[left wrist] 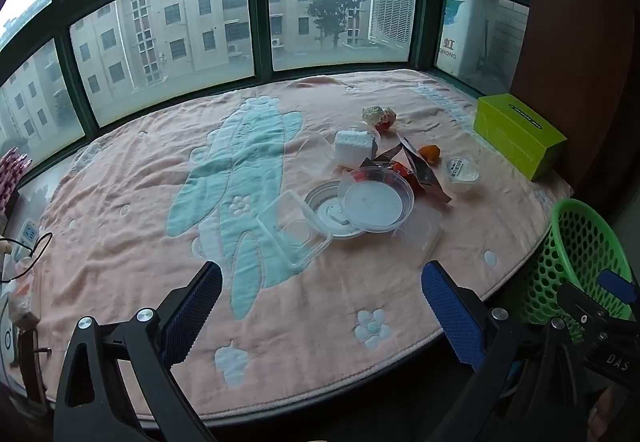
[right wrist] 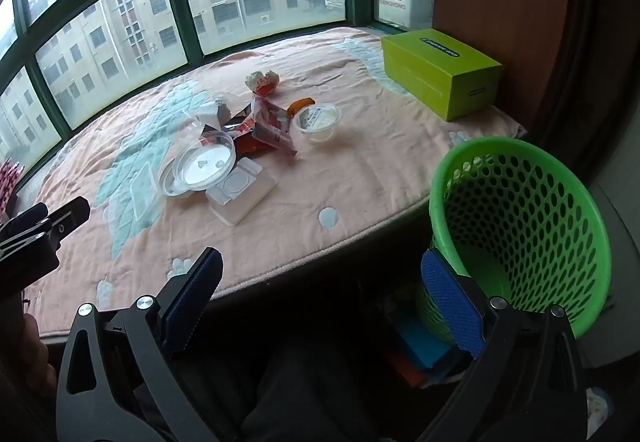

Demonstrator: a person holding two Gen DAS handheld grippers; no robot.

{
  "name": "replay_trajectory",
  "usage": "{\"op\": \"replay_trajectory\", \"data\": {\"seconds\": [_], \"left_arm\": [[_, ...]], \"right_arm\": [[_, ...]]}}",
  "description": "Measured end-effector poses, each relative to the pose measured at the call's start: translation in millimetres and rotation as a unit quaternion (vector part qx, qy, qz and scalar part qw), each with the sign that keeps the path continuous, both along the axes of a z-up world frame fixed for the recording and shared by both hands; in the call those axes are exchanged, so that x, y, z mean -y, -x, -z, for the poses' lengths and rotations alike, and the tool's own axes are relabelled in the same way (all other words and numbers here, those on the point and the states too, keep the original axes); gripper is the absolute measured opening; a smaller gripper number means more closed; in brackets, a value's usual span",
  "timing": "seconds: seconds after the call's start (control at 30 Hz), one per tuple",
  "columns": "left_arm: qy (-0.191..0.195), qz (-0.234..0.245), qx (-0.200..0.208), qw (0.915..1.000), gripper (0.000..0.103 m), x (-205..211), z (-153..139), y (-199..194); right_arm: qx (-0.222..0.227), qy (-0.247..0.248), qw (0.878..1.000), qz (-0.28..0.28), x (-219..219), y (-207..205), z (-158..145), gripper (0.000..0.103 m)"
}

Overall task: Collect trash
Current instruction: 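Move both tools toward the clear plastic containers on the table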

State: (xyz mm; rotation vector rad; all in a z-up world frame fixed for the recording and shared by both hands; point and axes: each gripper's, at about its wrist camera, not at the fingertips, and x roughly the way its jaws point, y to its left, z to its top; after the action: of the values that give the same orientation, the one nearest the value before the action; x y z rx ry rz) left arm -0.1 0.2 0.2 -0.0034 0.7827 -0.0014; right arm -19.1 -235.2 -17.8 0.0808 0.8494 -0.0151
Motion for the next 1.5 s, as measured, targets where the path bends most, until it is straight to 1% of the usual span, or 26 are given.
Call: {"op": "replay_trajectory", "data": {"seconds": [0.17, 0.4, 0.43, 0.5, 0.6, 0.73, 1.0, 1.23, 1.5], "left_arm": [[0.004, 0.003, -0.005, 1.0000, 0.097, -1.1, 0.2, -1.0], [0.002, -0.001, -0.002, 1.0000, 0.097, -1.6, -2.0, 0.2], [0.000, -0.001, -0.003, 1.0000, 0.097, -8.4, 4.5, -2.2], [-0.001, 0.000, -0.004, 1.0000, 0.097, -10.5, 6.1, -2.8], [0.000, 0.001, -0.005, 1.0000, 0.097, -11.1, 1.5, -0.9], [-0.003, -0.005, -0.005, 1.0000, 0.097, -5.2, 4.4, -2.1], [0.014, -0.001, -0.012, 0.9998, 0.097, -5.7, 8.8, -5.9], [0.012, -0.007, 0.003, 0.9999, 0.097, -9.0, 4.0, -5.6], [0.012, -0.004, 0.005, 0.9999, 0.097, -9.5, 2.0, -8.9]], "right_arm": [[0.000, -0.001, 1.000, -0.001, -0.4, 0.1, -0.1, 0.098], [0.001, 0.000, 1.000, 0.000, -0.5, 0.2, -0.4, 0.098], [0.001, 0.000, 1.000, 0.000, -0.4, 0.2, -0.5, 0.098], [0.001, 0.001, 1.000, 0.000, -0.1, 0.1, -0.6, 0.098], [0.001, 0.000, 1.000, 0.001, 1.2, -0.5, -0.4, 0.098], [0.001, 0.000, 1.000, 0.001, 1.7, -1.1, 0.0, 0.098], [0.004, 0.000, 1.000, 0.001, 6.0, -0.4, 1.3, 0.098], [0.009, -0.002, 1.000, -0.001, 4.0, -1.5, -0.9, 0.098], [0.016, -0.003, 1.000, -0.002, 2.1, -4.9, -3.9, 0.098]]}}
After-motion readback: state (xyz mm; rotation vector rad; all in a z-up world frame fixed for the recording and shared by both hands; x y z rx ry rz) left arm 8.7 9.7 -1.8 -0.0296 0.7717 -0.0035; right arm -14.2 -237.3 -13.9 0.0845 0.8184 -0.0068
